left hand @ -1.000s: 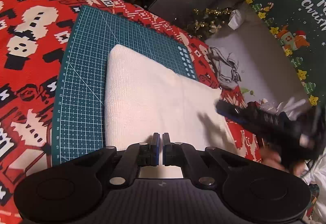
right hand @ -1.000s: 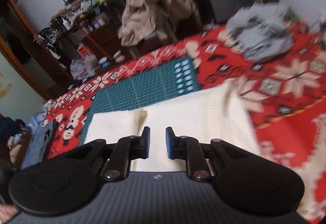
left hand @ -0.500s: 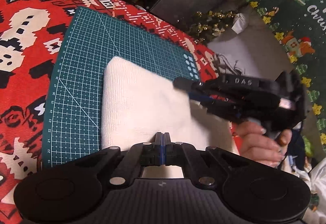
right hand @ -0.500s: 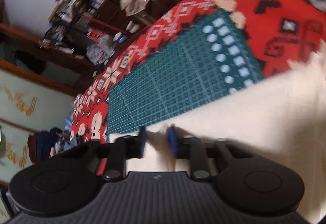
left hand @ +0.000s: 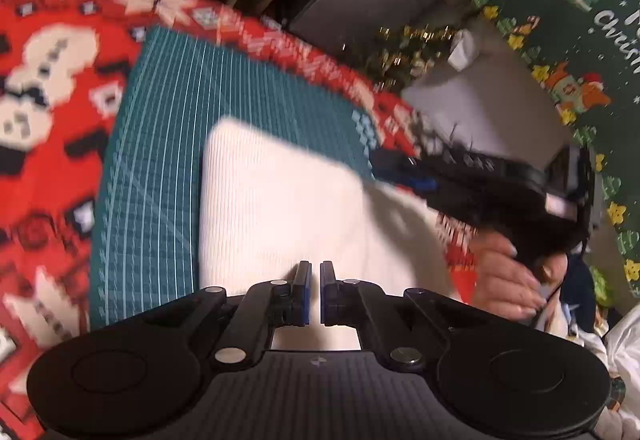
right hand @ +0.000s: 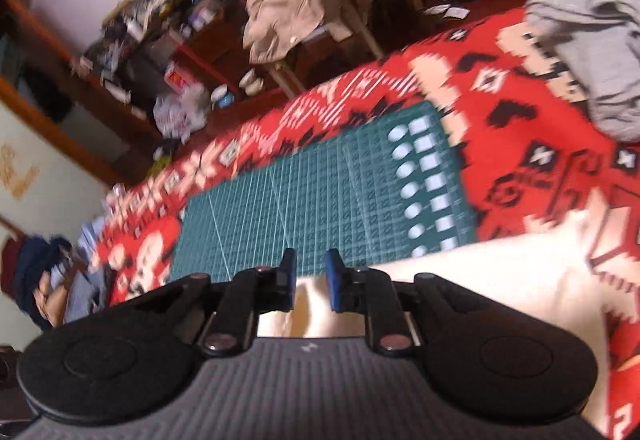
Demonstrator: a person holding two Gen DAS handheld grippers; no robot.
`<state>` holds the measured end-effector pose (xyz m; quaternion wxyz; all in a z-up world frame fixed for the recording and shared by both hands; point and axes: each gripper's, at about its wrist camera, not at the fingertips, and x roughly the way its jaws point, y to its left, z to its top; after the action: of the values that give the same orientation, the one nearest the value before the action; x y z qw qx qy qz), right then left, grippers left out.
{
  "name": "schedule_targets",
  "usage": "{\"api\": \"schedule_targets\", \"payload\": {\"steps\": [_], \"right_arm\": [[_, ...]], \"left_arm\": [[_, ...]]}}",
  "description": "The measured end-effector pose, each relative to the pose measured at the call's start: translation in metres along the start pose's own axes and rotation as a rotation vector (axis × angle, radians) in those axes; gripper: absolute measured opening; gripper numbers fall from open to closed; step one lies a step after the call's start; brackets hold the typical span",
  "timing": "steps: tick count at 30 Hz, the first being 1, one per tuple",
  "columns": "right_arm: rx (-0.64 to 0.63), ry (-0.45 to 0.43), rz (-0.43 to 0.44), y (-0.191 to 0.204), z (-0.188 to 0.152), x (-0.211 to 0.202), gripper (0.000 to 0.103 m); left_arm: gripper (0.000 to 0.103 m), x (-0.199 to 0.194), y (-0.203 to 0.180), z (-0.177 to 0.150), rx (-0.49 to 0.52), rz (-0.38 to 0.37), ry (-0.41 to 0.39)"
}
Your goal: Fold clothes
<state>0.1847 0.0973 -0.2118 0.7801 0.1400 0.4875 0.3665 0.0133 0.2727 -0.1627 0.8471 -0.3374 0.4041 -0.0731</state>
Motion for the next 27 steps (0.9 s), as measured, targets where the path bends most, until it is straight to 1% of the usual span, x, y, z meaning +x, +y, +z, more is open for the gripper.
{"api": "schedule_targets", "payload": {"steps": [3, 5, 8, 11, 13, 17, 21, 22, 25, 27], "right_arm": [[0.014, 0.006, 0.037, 0.003, 0.002, -0.003, 0.018], [0.024, 0.010, 0.062, 0.005, 0.003, -0.004, 0.018], [0.038, 0.015, 0.100, 0.008, 0.005, -0.007, 0.018], [0.025, 0.050, 0.055, 0.014, -0.008, 0.012, 0.016], [0.031, 0.039, 0.035, 0.010, -0.013, 0.016, 0.000], [0.090, 0.018, 0.048, -0.008, -0.016, 0.009, 0.000], [0.074, -0.004, 0.034, -0.007, -0.014, 0.005, 0.000], [0.067, -0.013, 0.030, -0.004, -0.014, 0.001, 0.007], [0.059, -0.007, 0.064, 0.003, -0.023, -0.012, 0.009], [0.065, 0.025, 0.074, 0.004, -0.035, -0.018, 0.009]], "left_arm": [[0.002, 0.000, 0.005, 0.017, -0.032, -0.012, -0.032], [0.002, 0.005, 0.009, 0.027, -0.049, -0.009, -0.038], [0.002, 0.018, 0.013, 0.038, -0.049, 0.035, -0.031], [0.002, 0.026, 0.015, 0.046, -0.042, 0.063, -0.024], [0.002, 0.025, 0.016, 0.047, -0.026, 0.081, -0.032], [0.002, 0.022, 0.022, 0.045, -0.014, 0.096, -0.038], [0.001, 0.018, 0.022, 0.047, -0.029, 0.083, -0.045], [0.001, 0.016, 0.019, 0.048, -0.026, 0.071, -0.048], [0.001, 0.008, 0.006, 0.042, -0.004, 0.019, -0.054], [0.001, 0.007, -0.001, 0.034, 0.018, 0.002, -0.039]]}}
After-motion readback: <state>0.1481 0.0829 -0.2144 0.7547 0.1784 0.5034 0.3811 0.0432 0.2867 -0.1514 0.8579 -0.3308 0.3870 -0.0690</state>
